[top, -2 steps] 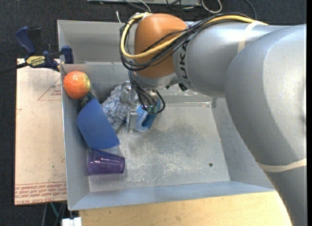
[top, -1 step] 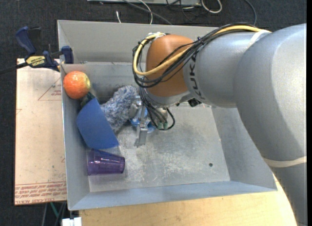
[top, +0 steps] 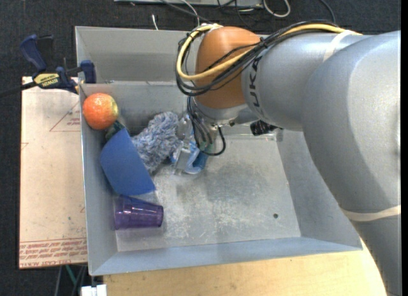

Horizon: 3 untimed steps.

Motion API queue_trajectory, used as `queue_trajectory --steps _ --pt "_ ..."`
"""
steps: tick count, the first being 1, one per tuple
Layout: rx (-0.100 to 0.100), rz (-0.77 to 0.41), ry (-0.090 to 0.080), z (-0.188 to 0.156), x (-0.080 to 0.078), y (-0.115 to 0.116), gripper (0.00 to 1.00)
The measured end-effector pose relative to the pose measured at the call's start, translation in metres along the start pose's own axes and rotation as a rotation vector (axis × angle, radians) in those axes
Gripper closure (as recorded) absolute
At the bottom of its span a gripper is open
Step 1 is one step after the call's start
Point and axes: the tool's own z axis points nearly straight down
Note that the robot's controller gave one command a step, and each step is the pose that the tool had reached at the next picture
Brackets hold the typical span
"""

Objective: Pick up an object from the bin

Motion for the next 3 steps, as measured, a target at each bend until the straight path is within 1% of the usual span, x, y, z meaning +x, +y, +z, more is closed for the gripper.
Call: queue_trajectory --steps 1,2,3 --pt "0.001 -0.227 0.005 0.027 0.000 -0.026 0.00" --pt "-0.002 -0.006 -0.002 0.002 -0.003 -0.022 0.00" --pt "-0.002 -0.186 0.001 0.032 -0.015 -0.041 0.00"
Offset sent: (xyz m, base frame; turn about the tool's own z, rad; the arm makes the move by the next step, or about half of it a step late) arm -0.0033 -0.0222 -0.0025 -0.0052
